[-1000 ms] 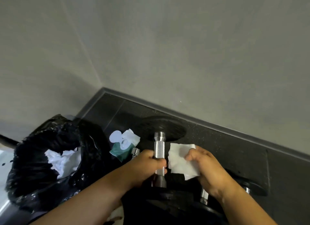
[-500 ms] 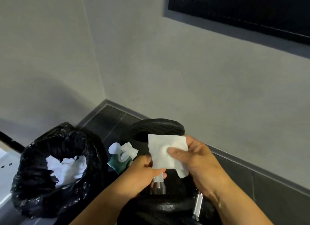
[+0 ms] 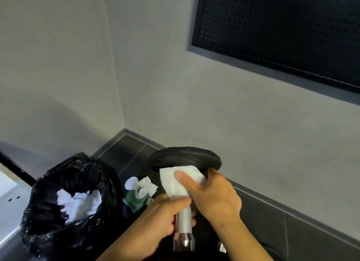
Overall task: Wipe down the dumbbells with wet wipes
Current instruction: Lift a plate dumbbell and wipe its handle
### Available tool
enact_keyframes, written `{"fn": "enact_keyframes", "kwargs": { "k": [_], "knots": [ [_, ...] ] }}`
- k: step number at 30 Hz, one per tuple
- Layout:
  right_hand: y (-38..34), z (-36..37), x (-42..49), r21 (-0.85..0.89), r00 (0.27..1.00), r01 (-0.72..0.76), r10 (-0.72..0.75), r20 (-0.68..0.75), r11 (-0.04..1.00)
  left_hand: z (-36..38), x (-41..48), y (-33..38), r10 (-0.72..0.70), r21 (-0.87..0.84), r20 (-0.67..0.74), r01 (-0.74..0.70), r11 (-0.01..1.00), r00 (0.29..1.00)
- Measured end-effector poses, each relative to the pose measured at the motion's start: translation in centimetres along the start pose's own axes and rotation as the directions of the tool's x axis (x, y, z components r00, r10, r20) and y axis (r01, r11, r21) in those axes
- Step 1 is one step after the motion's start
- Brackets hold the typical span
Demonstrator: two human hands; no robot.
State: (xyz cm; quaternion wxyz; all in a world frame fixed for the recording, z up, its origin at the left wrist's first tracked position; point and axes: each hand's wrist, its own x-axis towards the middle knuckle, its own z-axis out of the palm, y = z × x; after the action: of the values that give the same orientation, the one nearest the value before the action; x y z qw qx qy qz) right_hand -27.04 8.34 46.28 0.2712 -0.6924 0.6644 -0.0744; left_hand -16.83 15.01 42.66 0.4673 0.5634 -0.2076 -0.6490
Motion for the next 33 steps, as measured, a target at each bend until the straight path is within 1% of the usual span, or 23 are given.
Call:
{"fn": "enact_keyframes", "kwargs": {
  "k": [2, 4, 6, 8, 9, 10, 11, 12, 13, 15, 17, 18, 19, 21, 22, 24, 25, 26, 27, 28, 30, 32, 33],
  "knots": [
    [0.2, -1.2, -0.8, -0.072, 1.000, -0.002, 0.001, -0.013, 0.997, 0.7, -0.6, 0.0, 0.017, 0.017, -0.038, -0.016, 1.000, 0.999],
    [0.3, -2.9, -2.2, -0.171, 0.997, 0.030, -0.042, -0.067, 0.985, 1.9, -1.5, 0.4, 0.049, 0.080, -0.063, -0.044, 0.996, 0.997],
    [0.0, -4.5, -3.6, -0.183, 0.996, 0.072, -0.081, -0.042, 0.981, 3.2, -2.3, 0.8, 0.090, 0.177, -0.094, -0.072, 0.982, 0.992],
    [0.0, -5.0, -4.0, -0.072, 0.996, 0.070, -0.066, 0.054, 0.995, 4.3, -2.9, 1.1, 0.117, 0.296, -0.096, -0.084, 0.951, 0.988],
    [0.2, -5.0, -3.8, 0.080, 0.993, 0.031, -0.040, 0.113, 0.996, 4.9, -3.3, 1.3, 0.117, 0.362, -0.072, -0.084, 0.928, 0.990],
    [0.5, -5.1, -3.6, 0.289, 0.983, -0.047, -0.007, 0.182, 0.956, 5.4, -3.8, 1.6, 0.118, 0.415, -0.037, -0.092, 0.905, 0.992],
    [0.8, -5.3, -3.3, 0.499, 0.965, -0.148, 0.015, 0.261, 0.854, 5.8, -4.2, 1.8, 0.110, 0.449, 0.015, -0.105, 0.887, 0.994],
    [1.2, -5.6, -3.2, 0.640, 0.942, -0.239, 0.014, 0.335, 0.730, 6.2, -4.5, 2.0, 0.109, 0.470, 0.069, -0.129, 0.873, 0.992],
    [1.7, -6.1, -3.0, 0.722, 0.923, -0.293, -0.012, 0.385, 0.627, 6.5, -4.8, 2.3, 0.109, 0.478, 0.118, -0.152, 0.865, 0.987],
    [2.9, -6.9, -2.6, 0.821, 0.889, -0.368, -0.092, 0.448, 0.436, 7.2, -5.4, 2.7, 0.114, 0.449, 0.185, -0.187, 0.873, 0.976],
    [3.8, -7.7, -2.7, 0.860, 0.845, -0.436, -0.208, 0.493, 0.265, 7.8, -5.7, 3.1, 0.113, 0.407, 0.232, -0.202, 0.891, 0.966],
    [4.3, -8.1, -2.9, 0.867, 0.830, -0.451, -0.259, 0.495, 0.211, 8.3, -6.0, 3.3, 0.113, 0.387, 0.267, -0.213, 0.897, 0.957],
    [4.5, -8.5, -3.0, 0.869, 0.819, -0.457, -0.291, 0.494, 0.189, 8.5, -6.1, 3.4, 0.114, 0.372, 0.295, -0.224, 0.901, 0.949],
    [4.5, -9.4, -3.4, 0.875, 0.830, -0.433, -0.283, 0.481, 0.216, 9.2, -6.3, 3.6, 0.133, 0.381, 0.297, -0.245, 0.892, 0.946],
    [4.3, -9.7, -3.5, 0.884, 0.863, -0.388, -0.234, 0.448, 0.261, 9.5, -6.4, 3.6, 0.152, 0.400, 0.270, -0.254, 0.881, 0.951],
    [3.7, -9.7, -3.4, 0.875, 0.947, -0.266, -0.062, 0.316, 0.404, 10.4, -6.4, 3.5, 0.215, 0.485, 0.196, -0.285, 0.827, 0.957],
    [3.4, -9.4, -3.1, 0.846, 0.968, -0.227, 0.017, 0.250, 0.483, 10.9, -6.4, 3.5, 0.248, 0.538, 0.159, -0.294, 0.790, 0.956],
    [3.1, -9.2, -2.9, 0.822, 0.976, -0.209, 0.066, 0.206, 0.530, 11.4, -6.5, 3.7, 0.275, 0.581, 0.128, -0.297, 0.758, 0.953],
    [2.8, -9.2, -2.8, 0.812, 0.978, -0.205, 0.091, 0.186, 0.546, 11.8, -6.5, 3.9, 0.299, 0.608, 0.103, -0.298, 0.736, 0.949],
    [2.6, -9.4, -2.8, 0.819, 0.977, -0.211, 0.096, 0.189, 0.533, 12.1, -6.7, 4.1, 0.311, 0.625, 0.087, -0.295, 0.723, 0.946],
    [2.5, -10.2, -2.7, 0.870, 0.972, -0.230, 0.052, 0.231, 0.435, 12.3, -6.9, 4.7, 0.311, 0.616, 0.100, -0.304, 0.727, 0.945],
    [2.7, -11.5, -2.8, 0.910, 0.957, -0.248, -0.062, 0.283, 0.333, 12.1, -7.3, 5.3, 0.290, 0.486, 0.187, -0.345, 0.803, 0.939],
    [2.8, -12.1, -2.9, 0.914, 0.936, -0.263, -0.147, 0.319, 0.309, 11.8, -7.3, 5.6, 0.274, 0.421, 0.229, -0.349, 0.837, 0.934]
  ]
}}
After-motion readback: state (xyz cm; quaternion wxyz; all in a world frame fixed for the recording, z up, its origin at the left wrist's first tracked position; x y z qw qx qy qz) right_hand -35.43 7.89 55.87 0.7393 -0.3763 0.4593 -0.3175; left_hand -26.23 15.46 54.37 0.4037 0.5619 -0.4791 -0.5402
